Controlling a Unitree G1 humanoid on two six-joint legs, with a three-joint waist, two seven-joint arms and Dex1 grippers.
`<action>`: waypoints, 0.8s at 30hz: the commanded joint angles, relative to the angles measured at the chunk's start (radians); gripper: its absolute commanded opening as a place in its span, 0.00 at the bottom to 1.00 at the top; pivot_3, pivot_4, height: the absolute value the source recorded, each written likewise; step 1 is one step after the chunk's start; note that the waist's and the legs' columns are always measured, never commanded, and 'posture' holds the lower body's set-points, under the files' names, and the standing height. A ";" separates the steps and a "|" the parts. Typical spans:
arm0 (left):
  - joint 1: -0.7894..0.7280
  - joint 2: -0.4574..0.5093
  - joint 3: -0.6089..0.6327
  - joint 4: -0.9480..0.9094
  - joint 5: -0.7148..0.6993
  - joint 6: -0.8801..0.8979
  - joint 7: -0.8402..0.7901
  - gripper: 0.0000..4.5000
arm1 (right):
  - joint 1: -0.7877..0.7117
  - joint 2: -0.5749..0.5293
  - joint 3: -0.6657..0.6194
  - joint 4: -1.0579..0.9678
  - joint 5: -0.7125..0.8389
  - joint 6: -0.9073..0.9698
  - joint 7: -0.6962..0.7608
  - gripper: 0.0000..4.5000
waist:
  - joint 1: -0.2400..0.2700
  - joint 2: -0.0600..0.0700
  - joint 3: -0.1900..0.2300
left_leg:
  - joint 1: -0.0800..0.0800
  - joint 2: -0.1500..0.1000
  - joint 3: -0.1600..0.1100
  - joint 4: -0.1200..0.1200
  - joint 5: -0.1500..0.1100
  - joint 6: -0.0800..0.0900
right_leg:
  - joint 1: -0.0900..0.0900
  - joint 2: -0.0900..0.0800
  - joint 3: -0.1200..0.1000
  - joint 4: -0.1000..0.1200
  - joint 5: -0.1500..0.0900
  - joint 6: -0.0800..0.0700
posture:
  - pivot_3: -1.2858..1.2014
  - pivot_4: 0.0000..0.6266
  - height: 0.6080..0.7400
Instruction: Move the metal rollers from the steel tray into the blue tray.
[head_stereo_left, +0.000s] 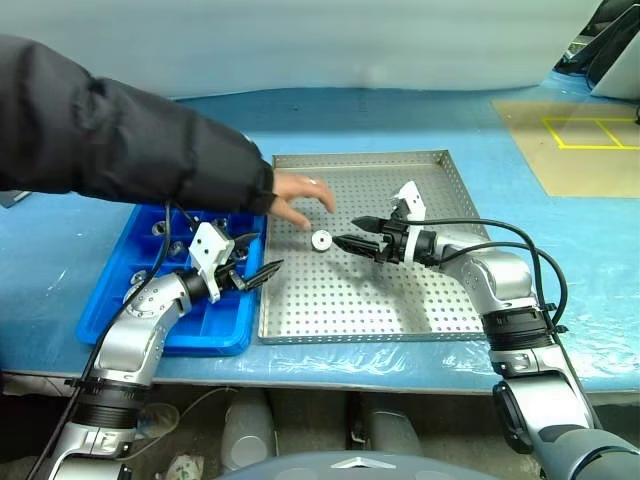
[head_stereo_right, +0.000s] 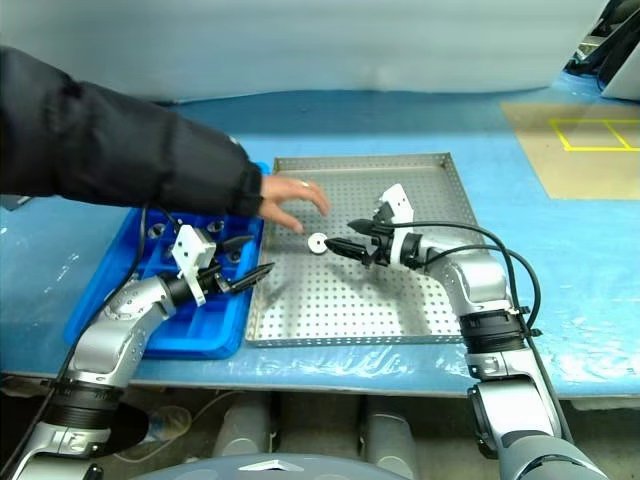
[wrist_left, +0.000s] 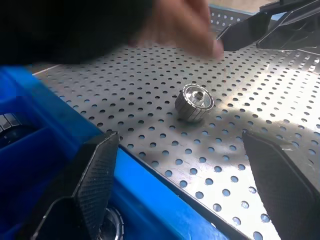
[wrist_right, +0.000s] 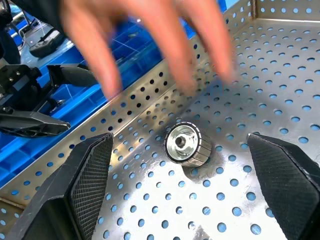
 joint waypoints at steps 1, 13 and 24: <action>0.013 -0.004 -0.009 -0.080 -0.005 0.049 0.026 0.92 | -0.016 0.004 0.003 -0.013 0.006 -0.017 0.000 0.99 | 0.000 0.000 0.000 | 0.000 0.000 0.000 0.000 0.000 0.000 | 0.000 0.000 0.000 0.000 0.000 0.000 | 0.54 0.24 1.00; -0.086 -0.028 -0.001 -0.123 -0.001 0.158 0.112 0.92 | -0.026 0.011 0.005 0.006 -0.001 -0.035 0.001 0.99 | -0.002 0.000 0.000 | 0.000 0.000 0.000 0.000 0.000 0.000 | -0.001 0.000 0.000 0.001 0.000 0.000 | 0.54 0.24 1.00; -0.134 -0.035 0.066 -0.149 -0.057 0.204 0.159 0.92 | -0.078 0.052 0.042 0.097 -0.049 -0.125 0.007 0.99 | -0.001 0.000 0.000 | -0.001 0.000 0.000 0.001 0.000 0.000 | -0.001 0.000 0.000 0.001 0.000 0.000 | 0.55 0.24 1.00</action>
